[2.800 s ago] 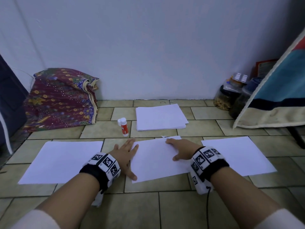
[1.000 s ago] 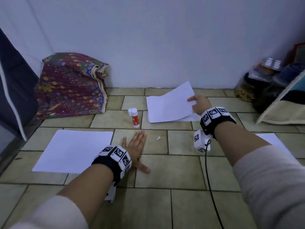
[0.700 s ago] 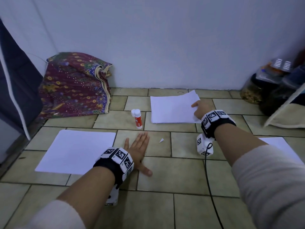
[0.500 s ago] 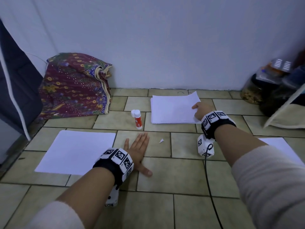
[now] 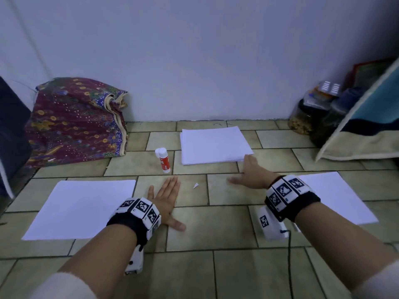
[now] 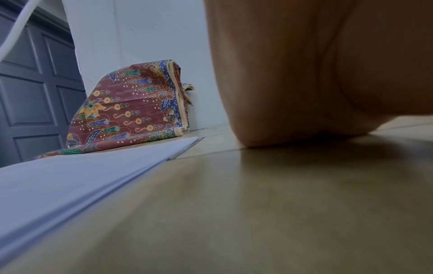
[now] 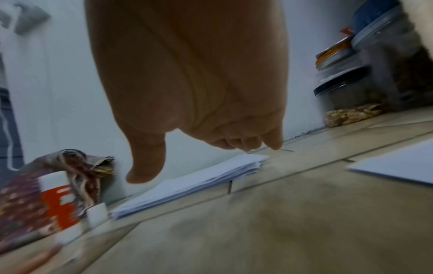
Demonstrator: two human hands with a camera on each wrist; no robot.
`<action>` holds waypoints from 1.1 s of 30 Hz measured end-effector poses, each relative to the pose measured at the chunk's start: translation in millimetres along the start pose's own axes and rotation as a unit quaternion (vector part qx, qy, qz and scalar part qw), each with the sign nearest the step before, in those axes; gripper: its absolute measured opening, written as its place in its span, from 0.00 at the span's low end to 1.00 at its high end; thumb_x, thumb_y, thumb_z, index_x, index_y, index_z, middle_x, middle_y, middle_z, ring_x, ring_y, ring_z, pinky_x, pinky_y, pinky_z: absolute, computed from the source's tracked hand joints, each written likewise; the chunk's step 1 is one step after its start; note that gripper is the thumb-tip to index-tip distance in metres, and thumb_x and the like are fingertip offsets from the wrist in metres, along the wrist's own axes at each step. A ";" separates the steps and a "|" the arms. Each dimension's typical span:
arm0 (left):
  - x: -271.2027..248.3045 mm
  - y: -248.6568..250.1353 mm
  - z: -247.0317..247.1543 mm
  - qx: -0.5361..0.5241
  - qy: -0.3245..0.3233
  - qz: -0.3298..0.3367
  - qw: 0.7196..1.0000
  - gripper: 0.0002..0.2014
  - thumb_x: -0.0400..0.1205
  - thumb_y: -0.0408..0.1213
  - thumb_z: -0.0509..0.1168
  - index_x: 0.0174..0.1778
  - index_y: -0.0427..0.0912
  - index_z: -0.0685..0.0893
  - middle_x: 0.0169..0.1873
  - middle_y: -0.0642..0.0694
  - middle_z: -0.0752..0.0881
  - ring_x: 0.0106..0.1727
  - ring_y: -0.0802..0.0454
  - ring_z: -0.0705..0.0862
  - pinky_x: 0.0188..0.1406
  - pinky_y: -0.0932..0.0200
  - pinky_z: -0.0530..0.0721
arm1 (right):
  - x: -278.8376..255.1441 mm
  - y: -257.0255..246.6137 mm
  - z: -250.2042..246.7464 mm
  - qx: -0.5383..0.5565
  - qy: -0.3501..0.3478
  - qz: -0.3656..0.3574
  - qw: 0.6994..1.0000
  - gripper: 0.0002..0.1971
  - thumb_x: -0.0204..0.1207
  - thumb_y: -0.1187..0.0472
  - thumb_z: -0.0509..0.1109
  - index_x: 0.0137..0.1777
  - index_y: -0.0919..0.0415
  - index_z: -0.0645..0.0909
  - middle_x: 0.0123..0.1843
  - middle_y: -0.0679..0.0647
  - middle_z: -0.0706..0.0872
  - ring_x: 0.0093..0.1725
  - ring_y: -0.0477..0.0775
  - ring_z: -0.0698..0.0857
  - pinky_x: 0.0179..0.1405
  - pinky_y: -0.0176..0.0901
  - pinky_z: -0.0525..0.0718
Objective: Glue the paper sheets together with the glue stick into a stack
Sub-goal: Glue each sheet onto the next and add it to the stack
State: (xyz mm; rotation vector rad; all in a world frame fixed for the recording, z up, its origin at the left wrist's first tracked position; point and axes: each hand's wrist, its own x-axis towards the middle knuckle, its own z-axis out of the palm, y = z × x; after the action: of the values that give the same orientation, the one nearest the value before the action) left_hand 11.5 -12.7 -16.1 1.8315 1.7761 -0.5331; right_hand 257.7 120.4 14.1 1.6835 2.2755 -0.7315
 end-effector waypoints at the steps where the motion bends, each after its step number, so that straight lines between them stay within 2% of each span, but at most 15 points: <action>1: 0.0 0.2 -0.6 0.002 -0.002 -0.002 1.000 0.66 0.72 0.65 0.69 0.79 0.37 0.24 0.79 0.46 0.22 0.80 0.49 0.24 0.78 0.33 0.33 | -12.6 4.3 6.6 -0.027 -0.022 0.006 0.999 0.60 0.72 0.32 0.66 0.81 0.71 0.31 0.84 0.64 0.33 0.84 0.61 0.38 0.83 0.58 0.50; 6: -1.2 6.4 -1.8 0.021 0.009 -0.025 0.999 0.64 0.73 0.66 0.68 0.80 0.36 0.26 0.80 0.45 0.25 0.82 0.48 0.27 0.79 0.32 0.37 | -46.8 24.2 32.1 -0.115 -0.074 0.072 0.988 0.72 0.59 0.24 0.70 0.81 0.69 0.27 0.83 0.61 0.28 0.83 0.59 0.30 0.81 0.63 0.40; 10: -2.9 12.8 -2.7 0.043 0.007 -0.051 0.998 0.63 0.74 0.66 0.67 0.80 0.35 0.26 0.80 0.43 0.25 0.82 0.47 0.28 0.79 0.33 0.38 | -56.9 25.2 40.4 -0.124 -0.071 0.084 0.986 0.76 0.54 0.24 0.73 0.80 0.68 0.26 0.84 0.60 0.28 0.83 0.59 0.31 0.82 0.62 0.41; 14: -8.9 16.8 0.0 0.036 0.015 -0.057 0.998 0.59 0.77 0.64 0.65 0.81 0.35 0.28 0.81 0.43 0.27 0.83 0.48 0.29 0.81 0.36 0.40 | -59.1 21.2 43.5 -0.139 -0.051 0.091 0.985 0.77 0.54 0.25 0.74 0.80 0.69 0.26 0.84 0.61 0.29 0.83 0.60 0.32 0.82 0.61 0.44; 17: -17.9 16.7 2.1 0.007 0.016 -0.036 0.999 0.55 0.79 0.61 0.63 0.82 0.36 0.31 0.81 0.43 0.28 0.83 0.49 0.31 0.82 0.39 0.42 | -61.5 20.9 43.2 -0.135 -0.050 0.090 0.985 0.76 0.55 0.25 0.74 0.80 0.69 0.25 0.84 0.61 0.29 0.83 0.60 0.32 0.82 0.61 0.44; 21: -37.0 -4.7 -2.2 -0.092 0.083 0.014 0.992 0.41 0.85 0.50 0.62 0.85 0.41 0.44 0.85 0.45 0.40 0.85 0.52 0.38 0.82 0.50 0.44 | -61.6 20.7 44.1 -0.137 -0.043 0.090 0.986 0.75 0.55 0.25 0.73 0.80 0.68 0.26 0.84 0.61 0.29 0.83 0.60 0.32 0.82 0.61 0.44; 23: -46.6 -22.1 -5.0 -0.091 0.147 -0.022 0.985 0.41 0.84 0.48 0.64 0.85 0.41 0.47 0.85 0.46 0.43 0.85 0.50 0.38 0.83 0.48 0.45 | -60.2 21.1 45.6 -0.139 -0.038 0.092 0.985 0.76 0.55 0.25 0.73 0.80 0.68 0.26 0.84 0.61 0.29 0.84 0.60 0.33 0.82 0.61 0.45; 25: -53.6 -43.8 -5.4 -0.073 0.176 -0.111 0.975 0.47 0.81 0.53 0.67 0.85 0.40 0.44 0.85 0.46 0.40 0.84 0.48 0.35 0.82 0.42 0.43 | -58.3 21.9 46.2 -0.135 -0.038 0.094 0.986 0.76 0.54 0.24 0.74 0.80 0.68 0.26 0.84 0.61 0.29 0.84 0.59 0.32 0.82 0.61 0.45; 27: -57.9 -67.2 -1.5 -0.071 0.137 -0.195 0.969 0.54 0.78 0.60 0.67 0.84 0.38 0.39 0.84 0.43 0.37 0.84 0.44 0.33 0.81 0.39 0.44 | -57.4 22.0 46.4 -0.132 -0.039 0.095 0.986 0.77 0.53 0.24 0.74 0.80 0.68 0.26 0.84 0.61 0.29 0.83 0.59 0.32 0.82 0.62 0.45; 29: -58.7 -88.1 8.2 -0.054 0.084 -0.239 0.966 0.56 0.76 0.66 0.65 0.84 0.35 0.39 0.84 0.41 0.41 0.85 0.41 0.40 0.81 0.41 0.54 | -57.5 21.9 46.2 -0.132 -0.040 0.095 0.986 0.77 0.53 0.24 0.74 0.81 0.68 0.26 0.84 0.61 0.29 0.83 0.59 0.32 0.82 0.61 0.45; 31: -59.5 -98.3 16.0 -0.049 0.068 -0.242 0.967 0.54 0.77 0.65 0.64 0.83 0.33 0.42 0.84 0.39 0.46 0.83 0.41 0.52 0.78 0.46 0.64 | -57.7 22.0 46.0 -0.132 -0.039 0.095 0.986 0.76 0.53 0.25 0.74 0.81 0.68 0.26 0.84 0.61 0.29 0.83 0.59 0.32 0.82 0.61 0.45; 33: -62.6 -98.7 18.2 -0.056 0.068 -0.234 0.968 0.53 0.79 0.63 0.63 0.83 0.31 0.41 0.84 0.38 0.44 0.83 0.42 0.54 0.78 0.51 0.65 | -57.9 22.6 46.5 -0.131 -0.038 0.095 0.986 0.77 0.53 0.25 0.74 0.80 0.68 0.26 0.84 0.61 0.29 0.83 0.59 0.32 0.83 0.62 0.45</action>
State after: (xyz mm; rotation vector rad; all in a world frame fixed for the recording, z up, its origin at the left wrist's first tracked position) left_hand -88.9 -73.4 -1.6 1.3996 2.2990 -0.4744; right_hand 292.1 53.5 -5.2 1.6854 2.0226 -0.4272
